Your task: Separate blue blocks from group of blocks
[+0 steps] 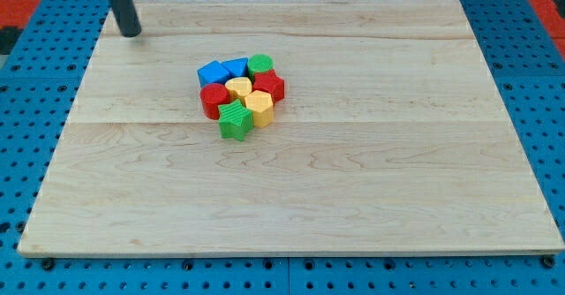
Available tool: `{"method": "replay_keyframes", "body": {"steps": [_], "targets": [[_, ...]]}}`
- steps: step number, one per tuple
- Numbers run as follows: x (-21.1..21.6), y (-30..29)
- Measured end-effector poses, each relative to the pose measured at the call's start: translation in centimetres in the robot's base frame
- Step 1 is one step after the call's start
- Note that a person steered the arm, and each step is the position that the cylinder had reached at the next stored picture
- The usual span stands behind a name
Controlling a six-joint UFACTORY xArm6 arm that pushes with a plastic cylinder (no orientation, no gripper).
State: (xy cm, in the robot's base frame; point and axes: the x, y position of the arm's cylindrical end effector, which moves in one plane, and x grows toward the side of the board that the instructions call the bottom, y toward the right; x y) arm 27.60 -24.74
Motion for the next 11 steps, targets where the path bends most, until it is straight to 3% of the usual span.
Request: {"method": "replay_keyframes", "body": {"steps": [2,4,5,6,7,11], "targets": [[5.7,-1.1],[8.6,8.9],[10.9,10.7],[10.9,17.0],[10.9,19.6],[6.7,20.6]]}}
